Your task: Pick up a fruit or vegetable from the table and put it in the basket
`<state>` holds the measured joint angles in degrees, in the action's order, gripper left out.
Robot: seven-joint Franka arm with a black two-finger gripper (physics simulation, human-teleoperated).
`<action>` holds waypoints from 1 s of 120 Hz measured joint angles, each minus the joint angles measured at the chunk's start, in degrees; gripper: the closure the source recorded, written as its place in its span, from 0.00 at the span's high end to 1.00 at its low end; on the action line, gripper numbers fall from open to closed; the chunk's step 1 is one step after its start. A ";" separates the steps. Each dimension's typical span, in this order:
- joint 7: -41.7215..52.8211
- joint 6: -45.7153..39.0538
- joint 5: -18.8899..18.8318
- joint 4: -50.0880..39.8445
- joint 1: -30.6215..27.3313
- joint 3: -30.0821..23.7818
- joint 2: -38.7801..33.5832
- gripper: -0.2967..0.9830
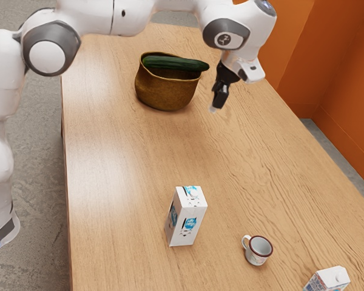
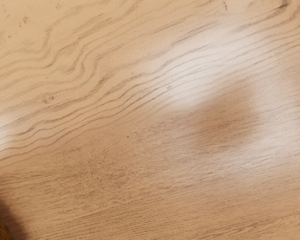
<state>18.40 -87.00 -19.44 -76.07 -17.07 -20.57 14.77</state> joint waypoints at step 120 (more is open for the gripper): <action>-14.79 -2.74 3.36 1.51 3.60 1.94 -0.22 0.77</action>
<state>3.60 -89.74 -16.08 -74.56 -13.46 -18.63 14.56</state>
